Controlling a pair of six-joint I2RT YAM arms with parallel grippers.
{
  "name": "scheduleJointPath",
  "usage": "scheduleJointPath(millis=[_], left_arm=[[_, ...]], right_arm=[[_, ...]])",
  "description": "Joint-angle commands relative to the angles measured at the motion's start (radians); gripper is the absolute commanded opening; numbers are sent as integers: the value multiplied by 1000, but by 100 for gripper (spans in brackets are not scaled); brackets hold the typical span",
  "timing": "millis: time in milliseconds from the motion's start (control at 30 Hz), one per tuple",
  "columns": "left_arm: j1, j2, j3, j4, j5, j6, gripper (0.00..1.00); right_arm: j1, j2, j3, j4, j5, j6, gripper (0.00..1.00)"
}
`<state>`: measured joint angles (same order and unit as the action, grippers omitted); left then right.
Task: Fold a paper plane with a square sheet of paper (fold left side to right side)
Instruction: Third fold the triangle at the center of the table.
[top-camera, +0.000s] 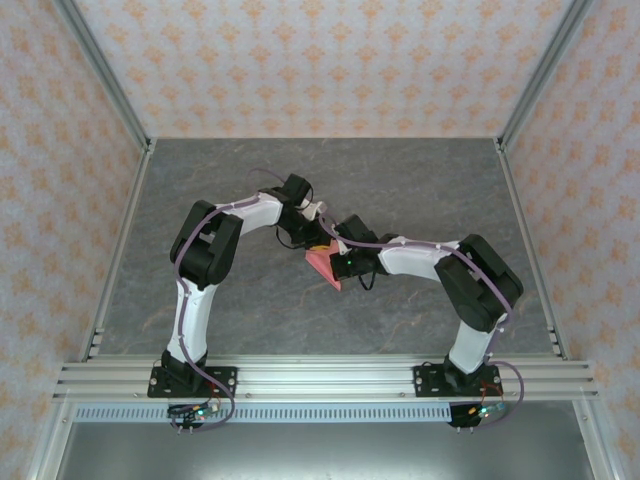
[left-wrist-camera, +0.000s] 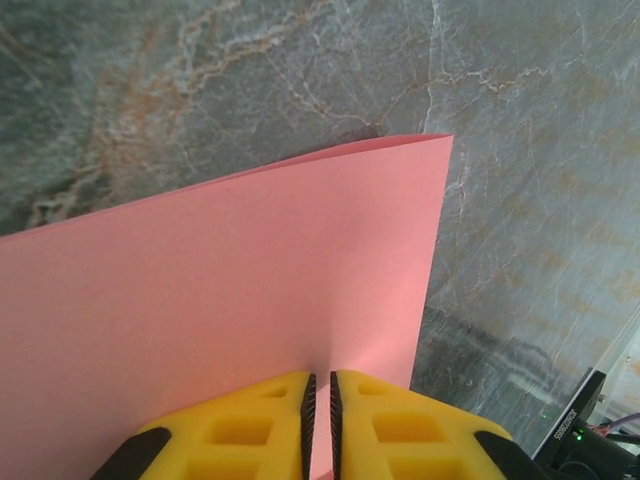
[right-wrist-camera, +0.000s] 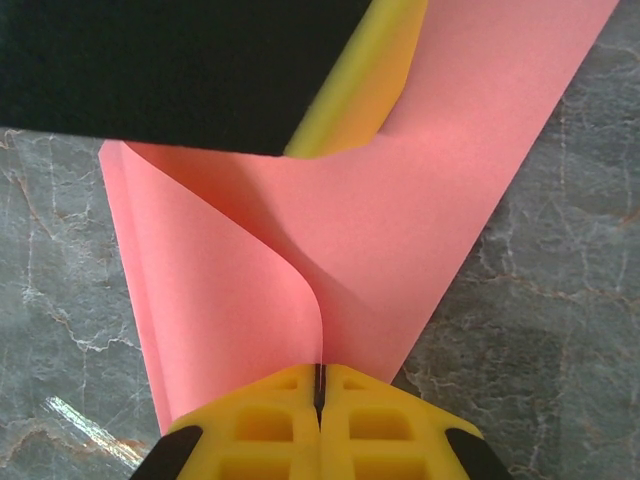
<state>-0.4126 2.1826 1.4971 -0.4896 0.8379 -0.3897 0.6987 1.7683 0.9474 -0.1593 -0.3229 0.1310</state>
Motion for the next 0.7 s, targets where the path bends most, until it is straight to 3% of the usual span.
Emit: scheduleJointPath(millis=[0, 333, 533, 667], left_arm=[[6, -5, 46, -113, -14, 30, 19], [54, 32, 189, -207, -24, 63, 27], [98, -133, 14, -90, -79, 8, 18], [98, -249, -141, -17, -26, -32, 14]], right_arm=[[6, 62, -16, -70, 1, -27, 0], [21, 71, -10, -91, 10, -39, 0], [22, 70, -6, -93, 8, -39, 0], [21, 76, 2, -93, 4, -41, 0]])
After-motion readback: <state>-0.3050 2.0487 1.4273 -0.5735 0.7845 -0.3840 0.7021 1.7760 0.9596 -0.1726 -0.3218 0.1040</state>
